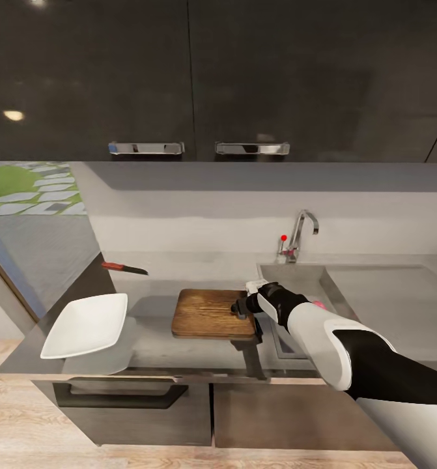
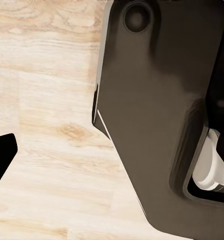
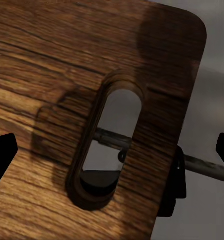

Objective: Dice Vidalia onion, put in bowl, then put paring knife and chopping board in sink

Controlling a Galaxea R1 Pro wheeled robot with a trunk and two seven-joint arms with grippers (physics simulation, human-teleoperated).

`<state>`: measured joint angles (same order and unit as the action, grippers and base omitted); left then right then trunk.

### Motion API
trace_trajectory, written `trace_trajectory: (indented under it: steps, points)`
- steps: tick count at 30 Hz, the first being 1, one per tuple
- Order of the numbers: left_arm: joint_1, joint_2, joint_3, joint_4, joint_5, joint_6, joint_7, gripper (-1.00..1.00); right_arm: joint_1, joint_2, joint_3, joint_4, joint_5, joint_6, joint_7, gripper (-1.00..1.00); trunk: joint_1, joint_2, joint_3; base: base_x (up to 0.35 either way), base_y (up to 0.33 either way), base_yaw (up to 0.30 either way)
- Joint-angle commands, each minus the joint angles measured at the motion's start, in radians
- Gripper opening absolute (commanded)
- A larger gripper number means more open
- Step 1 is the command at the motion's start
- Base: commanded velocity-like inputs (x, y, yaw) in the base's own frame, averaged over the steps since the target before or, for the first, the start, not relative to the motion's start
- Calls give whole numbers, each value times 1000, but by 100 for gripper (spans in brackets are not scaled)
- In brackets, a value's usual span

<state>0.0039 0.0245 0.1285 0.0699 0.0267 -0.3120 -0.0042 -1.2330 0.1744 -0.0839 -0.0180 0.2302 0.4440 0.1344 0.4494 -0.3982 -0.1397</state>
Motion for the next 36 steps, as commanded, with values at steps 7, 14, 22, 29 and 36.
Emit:
trace_trajectory:
  steps: [7,14,22,29,36]
  points:
    - [-1,0,3,2,2,-6,0,100,0,0,-8,-2,11,5,3,100,1,-2,6,0,0,0]
    - [-1,0,3,2,2,-6,0,100,0,0,-9,-2,11,5,3,100,1,-2,13,0,0,0]
    - [-1,0,3,2,2,-6,0,100,0,0,-9,-2,11,4,2,100,1,-2,22,0,0,0]
    - [-1,0,3,2,2,-6,0,100,0,0,-9,-2,11,3,2,100,1,-2,31,0,0,0]
    - [-1,0,3,2,2,-6,0,100,0,0,-10,-2,11,2,2,100,1,-2,40,-58,0,0]
